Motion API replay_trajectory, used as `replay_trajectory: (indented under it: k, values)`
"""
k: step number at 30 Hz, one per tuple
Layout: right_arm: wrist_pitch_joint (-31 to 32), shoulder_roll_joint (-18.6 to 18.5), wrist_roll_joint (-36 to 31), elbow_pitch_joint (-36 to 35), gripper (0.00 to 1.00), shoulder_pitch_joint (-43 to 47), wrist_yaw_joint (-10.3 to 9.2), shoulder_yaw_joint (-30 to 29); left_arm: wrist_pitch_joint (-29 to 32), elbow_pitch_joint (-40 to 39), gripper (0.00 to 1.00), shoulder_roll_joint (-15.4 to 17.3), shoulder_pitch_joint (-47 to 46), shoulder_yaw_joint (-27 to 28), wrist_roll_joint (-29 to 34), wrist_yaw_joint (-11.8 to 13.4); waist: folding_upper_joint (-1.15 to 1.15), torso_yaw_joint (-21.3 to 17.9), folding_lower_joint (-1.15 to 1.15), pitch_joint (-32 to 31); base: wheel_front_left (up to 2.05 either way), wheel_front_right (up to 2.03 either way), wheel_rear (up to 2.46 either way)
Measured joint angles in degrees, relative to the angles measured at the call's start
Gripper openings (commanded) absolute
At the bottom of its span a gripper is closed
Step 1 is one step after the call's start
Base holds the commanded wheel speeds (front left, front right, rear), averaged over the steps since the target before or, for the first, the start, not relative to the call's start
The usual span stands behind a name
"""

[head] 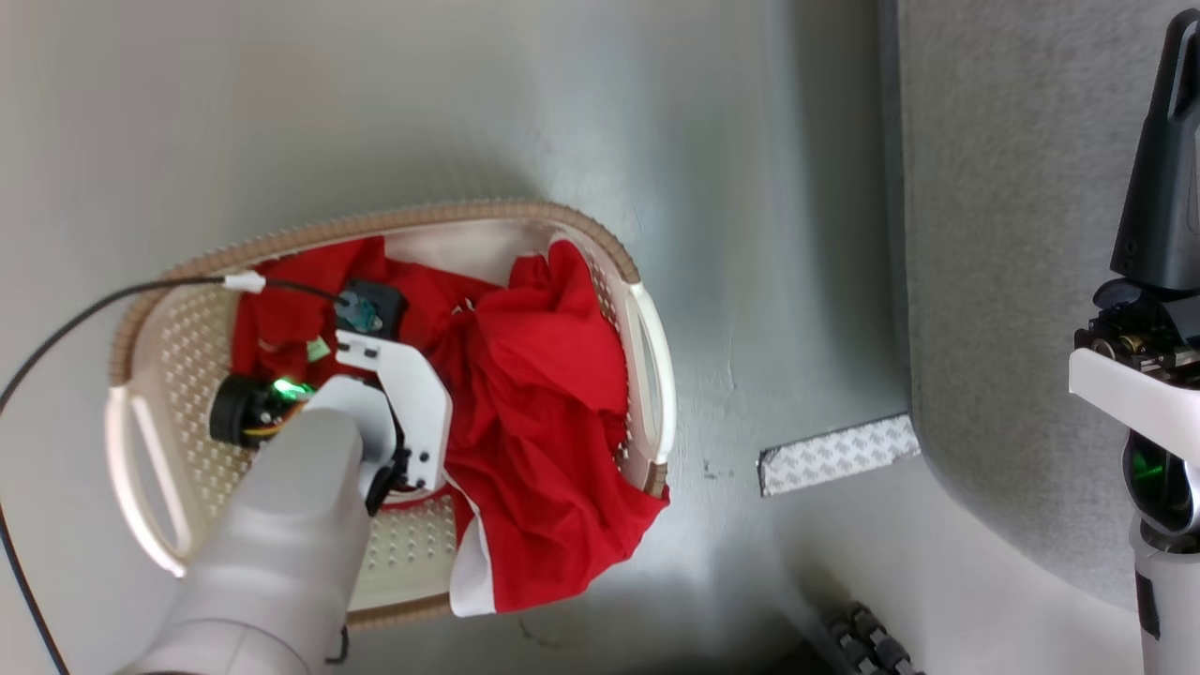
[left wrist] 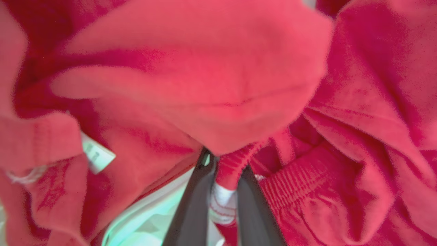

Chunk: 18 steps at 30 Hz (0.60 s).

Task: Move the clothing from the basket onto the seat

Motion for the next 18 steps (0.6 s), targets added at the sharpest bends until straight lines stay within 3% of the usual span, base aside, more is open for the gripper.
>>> replay_trajectory:
  k: [18]
  values:
    - [0.0,-3.2,0.2,4.9,1.0,3.9,0.0,0.8,-11.0,-1.2,0.0,-2.1,10.1,-1.7,-7.7,-1.7,0.0,4.3,-0.04,-19.5,0.0,0.0,0.0]
